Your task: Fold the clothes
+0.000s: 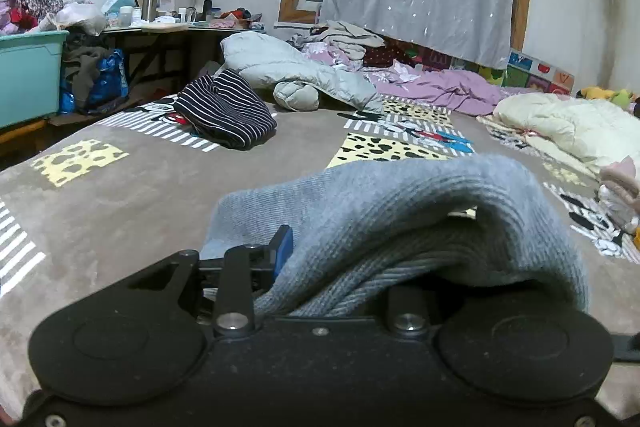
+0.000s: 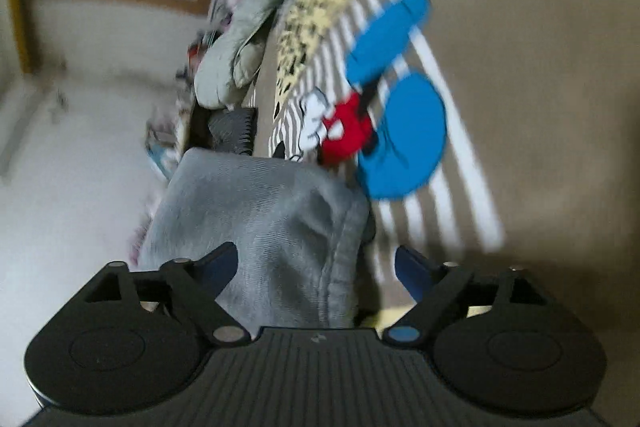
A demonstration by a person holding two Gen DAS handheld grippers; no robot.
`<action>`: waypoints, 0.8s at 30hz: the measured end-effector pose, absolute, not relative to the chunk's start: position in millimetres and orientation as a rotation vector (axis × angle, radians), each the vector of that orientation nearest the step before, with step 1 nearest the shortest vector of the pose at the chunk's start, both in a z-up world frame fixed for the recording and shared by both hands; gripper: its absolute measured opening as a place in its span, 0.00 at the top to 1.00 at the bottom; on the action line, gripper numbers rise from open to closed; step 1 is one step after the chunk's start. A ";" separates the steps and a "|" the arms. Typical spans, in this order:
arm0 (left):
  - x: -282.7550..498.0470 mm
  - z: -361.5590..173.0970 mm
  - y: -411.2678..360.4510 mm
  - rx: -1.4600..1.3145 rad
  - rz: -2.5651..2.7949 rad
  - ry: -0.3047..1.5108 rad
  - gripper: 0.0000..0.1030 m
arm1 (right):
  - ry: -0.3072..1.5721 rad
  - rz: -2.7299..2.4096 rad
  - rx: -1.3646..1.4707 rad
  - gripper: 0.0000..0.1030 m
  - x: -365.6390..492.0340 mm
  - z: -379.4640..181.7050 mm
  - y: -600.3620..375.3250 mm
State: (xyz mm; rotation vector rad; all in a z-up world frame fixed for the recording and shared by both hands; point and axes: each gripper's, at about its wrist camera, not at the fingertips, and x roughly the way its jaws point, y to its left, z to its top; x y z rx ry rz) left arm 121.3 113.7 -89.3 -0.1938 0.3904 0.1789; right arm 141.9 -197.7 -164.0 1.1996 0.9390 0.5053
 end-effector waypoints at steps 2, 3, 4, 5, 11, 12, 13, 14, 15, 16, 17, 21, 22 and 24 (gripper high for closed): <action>120.7 -90.0 117.4 -0.199 0.175 0.394 0.73 | 0.922 0.514 1.214 0.12 142.2 -164.4 -191.2; 120.4 -90.0 118.4 -0.200 0.173 0.395 0.73 | 0.910 0.520 1.212 0.09 142.1 -163.0 -189.1; 120.1 -89.8 119.4 -0.202 0.170 0.395 0.73 | 0.898 0.525 1.211 0.08 141.9 -161.5 -187.1; 119.7 -89.6 120.9 -0.210 0.164 0.396 0.73 | 0.886 0.531 1.209 0.06 141.7 -160.1 -185.1; 116.0 -86.2 128.9 -0.262 0.134 0.399 0.73 | 0.813 0.565 1.200 0.55 140.8 -151.3 -172.9; 115.2 -85.5 128.8 -0.261 0.128 0.396 0.73 | 0.801 0.570 1.198 0.67 140.6 -149.9 -170.9; 114.4 -84.8 127.8 -0.256 0.121 0.393 0.73 | 0.788 0.575 1.196 0.74 140.4 -148.4 -168.9; 113.7 -84.1 126.3 -0.251 0.113 0.388 0.73 | 0.776 0.581 1.194 0.80 140.3 -147.0 -166.8; 113.3 -83.6 124.3 -0.245 0.106 0.385 0.73 | 0.764 0.586 1.192 0.82 140.1 -145.5 -164.8; 113.4 -83.4 122.2 -0.238 0.101 0.385 0.73 | 0.752 0.592 1.191 0.82 139.9 -144.0 -162.8; 113.8 -83.5 119.2 -0.229 0.096 0.387 0.73 | 0.729 0.593 1.183 0.83 142.8 -138.2 -166.7; 116.2 -83.7 100.8 -0.184 0.047 0.390 0.73 | 0.611 0.590 1.100 0.85 159.3 -97.3 -202.3; 116.7 -84.0 93.5 -0.168 0.024 0.391 0.73 | 0.586 0.590 1.069 0.85 161.4 -87.7 -212.7; 117.2 -84.9 76.9 -0.128 -0.024 0.391 0.71 | 0.543 0.591 0.990 0.85 163.3 -67.5 -233.0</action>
